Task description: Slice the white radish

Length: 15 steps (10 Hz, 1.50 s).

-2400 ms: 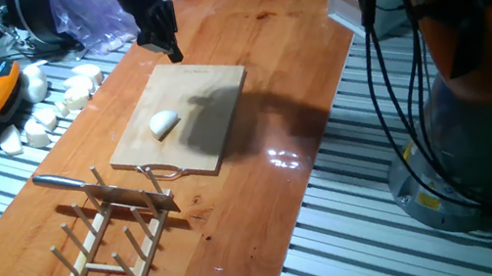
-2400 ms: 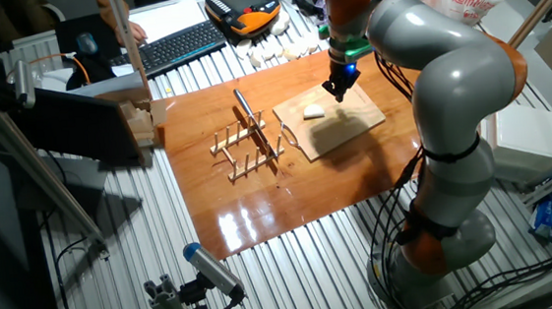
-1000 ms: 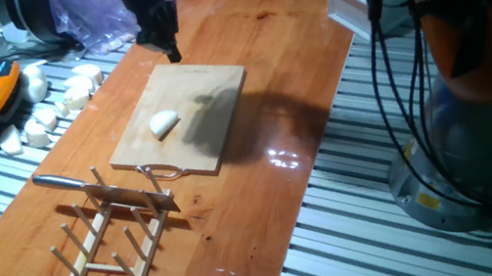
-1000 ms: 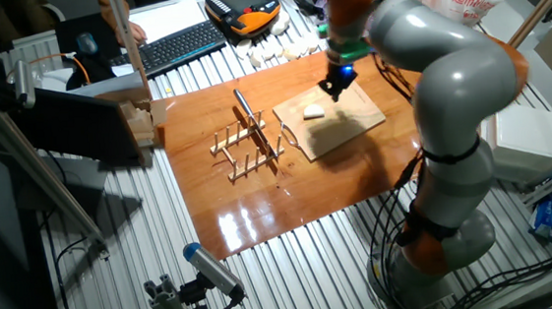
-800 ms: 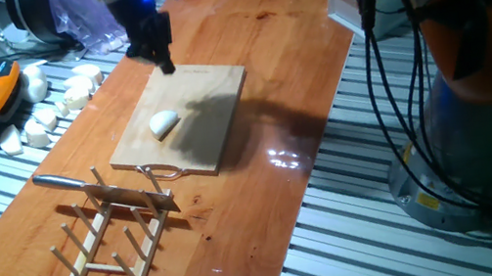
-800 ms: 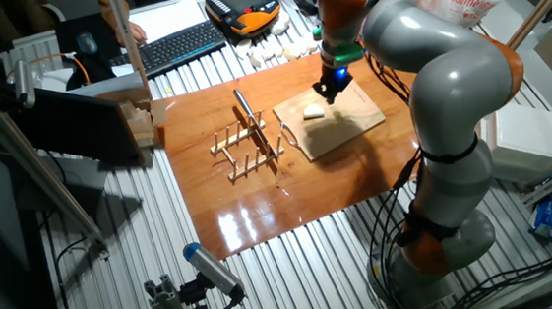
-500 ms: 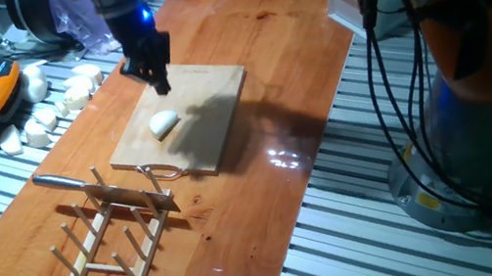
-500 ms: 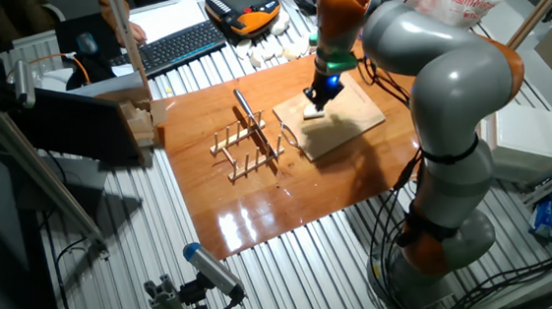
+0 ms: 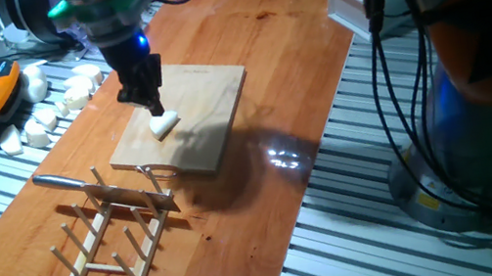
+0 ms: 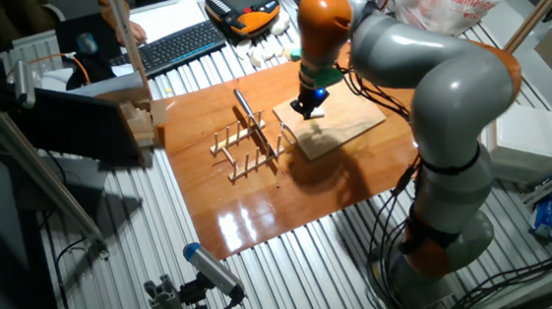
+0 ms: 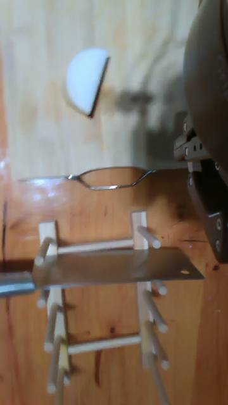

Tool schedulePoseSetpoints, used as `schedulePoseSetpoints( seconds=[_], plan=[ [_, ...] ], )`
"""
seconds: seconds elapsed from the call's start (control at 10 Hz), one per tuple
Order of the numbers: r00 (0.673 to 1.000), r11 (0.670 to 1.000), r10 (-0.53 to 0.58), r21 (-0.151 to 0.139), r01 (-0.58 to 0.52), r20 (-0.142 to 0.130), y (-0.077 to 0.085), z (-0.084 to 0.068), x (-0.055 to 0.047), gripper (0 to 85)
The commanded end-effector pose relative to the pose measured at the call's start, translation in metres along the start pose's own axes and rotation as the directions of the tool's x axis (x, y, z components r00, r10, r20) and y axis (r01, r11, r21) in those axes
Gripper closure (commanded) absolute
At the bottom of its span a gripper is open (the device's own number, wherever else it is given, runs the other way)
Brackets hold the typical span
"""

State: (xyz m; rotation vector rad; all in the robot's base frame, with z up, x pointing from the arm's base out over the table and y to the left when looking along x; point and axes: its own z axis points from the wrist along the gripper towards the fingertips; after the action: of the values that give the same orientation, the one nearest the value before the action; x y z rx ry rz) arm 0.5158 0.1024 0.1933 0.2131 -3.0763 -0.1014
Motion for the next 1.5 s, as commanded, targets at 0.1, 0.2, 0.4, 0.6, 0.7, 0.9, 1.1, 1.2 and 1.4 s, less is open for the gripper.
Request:
schedulePoseSetpoints(
  seconds=[0.1, 0.2, 0.4, 0.6, 0.7, 0.9, 1.1, 1.2, 1.4],
  plan=[
    [0.997, 0.997, 0.07, 0.045, -0.069, -0.02, 0.0, 0.0, 0.0, 85.0],
    [0.992, 0.991, 0.122, 0.051, -0.123, 0.025, 0.0, 0.0, 0.0, 85.0],
    [0.988, 0.988, 0.155, 0.022, -0.155, -0.025, 0.0, 0.0, 0.0, 85.0],
    [0.979, 0.979, 0.199, 0.048, -0.197, -0.045, 0.0, 0.0, 0.0, 85.0],
    [0.974, 0.976, 0.219, 0.026, -0.218, -0.061, 0.0, 0.0, 0.0, 85.0],
    [0.979, 0.983, 0.184, 0.011, -0.184, -0.084, 0.037, -0.016, -0.04, 85.0],
    [0.99, 0.993, 0.114, 0.013, -0.113, -0.079, 0.062, -0.015, -0.07, 85.0],
    [0.995, 0.997, 0.074, 0.0, -0.075, -0.066, 0.073, -0.008, -0.084, 85.0],
    [1.0, 0.997, 0.025, 0.068, -0.023, -0.019, 0.103, 0.011, -0.097, 68.0]
  ],
)
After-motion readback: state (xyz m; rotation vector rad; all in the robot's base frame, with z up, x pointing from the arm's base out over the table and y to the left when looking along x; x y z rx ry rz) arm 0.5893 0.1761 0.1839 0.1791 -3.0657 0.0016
